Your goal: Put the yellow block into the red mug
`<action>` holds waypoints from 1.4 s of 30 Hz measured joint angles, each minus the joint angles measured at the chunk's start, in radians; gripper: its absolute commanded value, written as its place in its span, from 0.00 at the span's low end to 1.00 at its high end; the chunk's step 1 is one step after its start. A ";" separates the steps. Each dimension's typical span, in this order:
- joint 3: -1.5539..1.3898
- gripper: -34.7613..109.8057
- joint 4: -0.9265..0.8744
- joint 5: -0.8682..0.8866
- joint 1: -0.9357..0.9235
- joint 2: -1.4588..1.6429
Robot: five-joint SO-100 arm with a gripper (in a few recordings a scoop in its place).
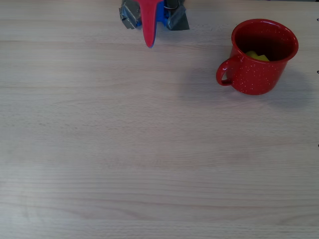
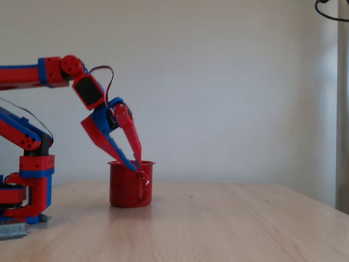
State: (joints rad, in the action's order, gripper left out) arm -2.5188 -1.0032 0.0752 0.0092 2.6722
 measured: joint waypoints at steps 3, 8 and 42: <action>-0.103 0.24 0.005 -0.028 0.000 0.104; -0.249 0.24 0.005 -0.049 0.000 0.311; -0.492 0.24 -0.160 -0.034 0.051 0.621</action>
State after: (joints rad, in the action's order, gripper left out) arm -3.0112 -1.1628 0.0414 0.0598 3.2935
